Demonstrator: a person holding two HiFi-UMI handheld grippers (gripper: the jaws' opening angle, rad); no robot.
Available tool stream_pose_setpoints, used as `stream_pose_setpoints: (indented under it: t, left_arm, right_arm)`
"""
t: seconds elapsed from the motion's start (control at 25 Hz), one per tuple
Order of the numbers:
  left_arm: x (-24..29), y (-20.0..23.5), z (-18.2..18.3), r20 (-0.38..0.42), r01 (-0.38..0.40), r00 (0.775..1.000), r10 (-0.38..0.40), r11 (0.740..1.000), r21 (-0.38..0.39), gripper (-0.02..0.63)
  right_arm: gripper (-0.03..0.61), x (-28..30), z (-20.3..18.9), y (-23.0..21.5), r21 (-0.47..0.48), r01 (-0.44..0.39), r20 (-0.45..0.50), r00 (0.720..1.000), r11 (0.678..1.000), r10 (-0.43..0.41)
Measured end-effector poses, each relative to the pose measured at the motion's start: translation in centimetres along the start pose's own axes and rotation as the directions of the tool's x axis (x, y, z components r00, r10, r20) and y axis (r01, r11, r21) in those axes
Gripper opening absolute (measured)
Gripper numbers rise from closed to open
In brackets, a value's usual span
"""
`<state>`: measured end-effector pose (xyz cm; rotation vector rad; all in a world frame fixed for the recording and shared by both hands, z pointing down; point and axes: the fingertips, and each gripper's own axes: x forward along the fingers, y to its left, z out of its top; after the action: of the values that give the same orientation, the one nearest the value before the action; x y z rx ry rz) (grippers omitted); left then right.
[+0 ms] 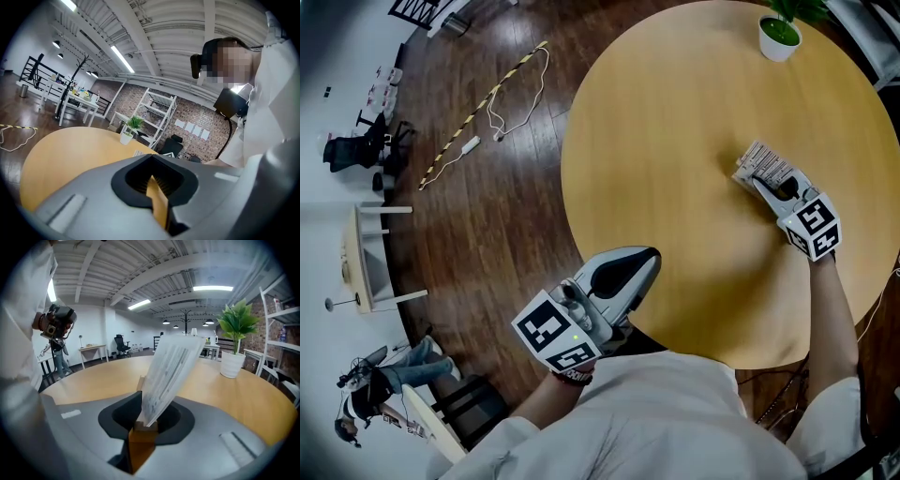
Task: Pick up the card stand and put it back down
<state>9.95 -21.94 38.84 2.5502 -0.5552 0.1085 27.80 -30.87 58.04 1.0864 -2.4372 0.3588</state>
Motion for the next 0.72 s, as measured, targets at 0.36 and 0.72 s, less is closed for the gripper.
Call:
stream_pose_setpoints:
  t: [0.36, 0.72]
  left_arm:
    - [-0.2, 2.4, -0.8, 0.016, 0.031, 0.999, -0.032, 0.999, 0.041, 0.002]
    - [-5.4, 1.1, 0.0, 0.092, 0.131, 0.986, -0.141, 0.986, 0.105, 0.002]
  right_arm:
    - [0.086, -3.0, 4.6, 2.8, 0.061, -0.030, 0.180, 0.983, 0.998, 0.019]
    - [0.086, -10.6, 13.4, 13.1, 0.000, 0.057, 0.309, 0.949, 0.998, -0.055]
